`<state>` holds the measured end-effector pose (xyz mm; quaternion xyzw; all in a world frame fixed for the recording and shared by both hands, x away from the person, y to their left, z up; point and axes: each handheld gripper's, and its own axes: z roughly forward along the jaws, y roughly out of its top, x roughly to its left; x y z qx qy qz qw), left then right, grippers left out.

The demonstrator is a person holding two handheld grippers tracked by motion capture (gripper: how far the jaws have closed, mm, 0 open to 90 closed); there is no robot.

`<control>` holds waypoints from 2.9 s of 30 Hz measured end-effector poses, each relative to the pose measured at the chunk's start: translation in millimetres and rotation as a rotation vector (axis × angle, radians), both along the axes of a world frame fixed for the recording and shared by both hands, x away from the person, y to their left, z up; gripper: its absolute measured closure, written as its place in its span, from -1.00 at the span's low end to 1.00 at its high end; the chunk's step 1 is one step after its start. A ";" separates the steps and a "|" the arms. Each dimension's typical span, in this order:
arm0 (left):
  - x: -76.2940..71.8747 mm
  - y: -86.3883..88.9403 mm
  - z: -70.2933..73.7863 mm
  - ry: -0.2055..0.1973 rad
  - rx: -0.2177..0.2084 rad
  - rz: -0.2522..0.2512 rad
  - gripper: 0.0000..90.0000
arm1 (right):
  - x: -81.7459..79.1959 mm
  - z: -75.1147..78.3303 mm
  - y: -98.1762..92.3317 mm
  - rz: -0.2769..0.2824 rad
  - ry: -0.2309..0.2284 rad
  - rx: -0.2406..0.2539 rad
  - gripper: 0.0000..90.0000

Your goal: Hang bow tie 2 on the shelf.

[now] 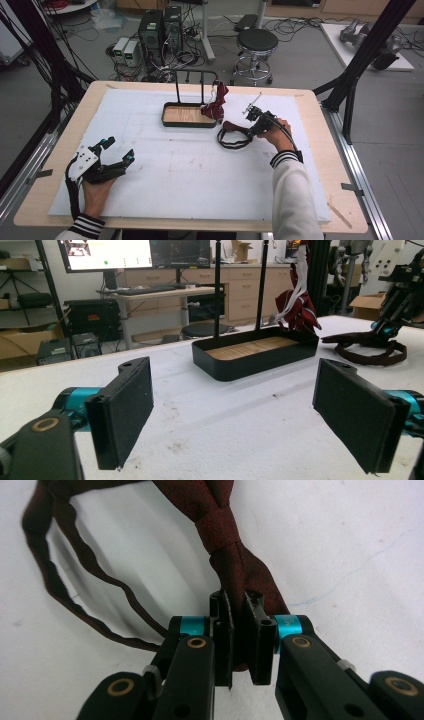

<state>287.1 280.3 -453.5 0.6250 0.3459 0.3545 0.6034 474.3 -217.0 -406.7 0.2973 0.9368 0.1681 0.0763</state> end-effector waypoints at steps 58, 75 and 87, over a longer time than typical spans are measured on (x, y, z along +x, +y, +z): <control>-0.7 -0.2 -0.1 -0.004 0.002 0.001 -0.63 | -54.7 60.9 41.9 -0.027 -0.149 0.611 0.86; -0.5 -0.2 -0.2 -0.003 -0.007 0.002 -0.63 | -55.0 66.5 77.2 -0.101 -0.282 0.693 0.86; -0.3 0.4 -0.2 -0.003 -0.006 0.001 -0.63 | -50.0 67.5 86.2 -0.187 -0.338 0.764 0.86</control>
